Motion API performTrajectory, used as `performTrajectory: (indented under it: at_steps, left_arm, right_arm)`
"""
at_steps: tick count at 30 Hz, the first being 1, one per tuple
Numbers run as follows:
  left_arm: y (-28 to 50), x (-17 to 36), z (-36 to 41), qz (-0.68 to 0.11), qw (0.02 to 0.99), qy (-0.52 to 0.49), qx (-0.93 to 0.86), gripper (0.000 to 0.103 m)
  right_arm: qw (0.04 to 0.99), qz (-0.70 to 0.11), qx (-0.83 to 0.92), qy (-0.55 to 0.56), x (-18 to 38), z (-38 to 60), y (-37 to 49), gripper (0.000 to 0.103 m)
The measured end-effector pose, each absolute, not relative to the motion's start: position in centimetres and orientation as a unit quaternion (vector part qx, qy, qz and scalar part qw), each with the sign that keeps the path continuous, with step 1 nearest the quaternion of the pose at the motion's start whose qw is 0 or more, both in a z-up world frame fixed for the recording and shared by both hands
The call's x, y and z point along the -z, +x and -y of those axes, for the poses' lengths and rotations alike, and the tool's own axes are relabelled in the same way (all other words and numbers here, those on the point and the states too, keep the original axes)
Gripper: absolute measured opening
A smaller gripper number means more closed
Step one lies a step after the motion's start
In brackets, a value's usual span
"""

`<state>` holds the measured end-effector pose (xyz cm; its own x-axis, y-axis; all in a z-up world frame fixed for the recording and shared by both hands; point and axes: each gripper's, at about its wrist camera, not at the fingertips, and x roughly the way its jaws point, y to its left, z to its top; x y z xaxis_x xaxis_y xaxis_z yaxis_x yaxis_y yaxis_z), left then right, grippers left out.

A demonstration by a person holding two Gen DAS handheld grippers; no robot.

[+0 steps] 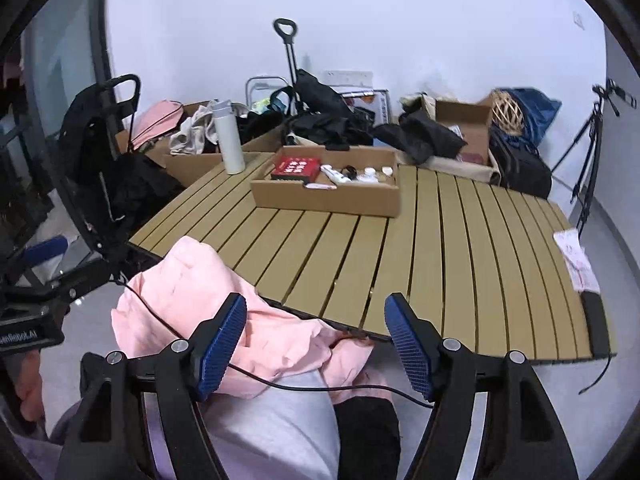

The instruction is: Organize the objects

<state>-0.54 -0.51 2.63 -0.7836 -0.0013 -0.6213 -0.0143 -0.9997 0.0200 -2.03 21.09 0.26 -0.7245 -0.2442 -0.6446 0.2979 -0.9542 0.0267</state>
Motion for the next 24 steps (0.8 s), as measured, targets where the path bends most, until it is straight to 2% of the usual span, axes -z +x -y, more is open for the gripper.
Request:
performTrajectory:
  at_steps: [24]
  left_arm:
    - [-0.1,-2.6,0.5,-0.015,0.005,-0.325,-0.945,0.103]
  right_arm:
    - [0.156,-0.043,0.923,0.349,0.7,-20.1,-1.7,0.075]
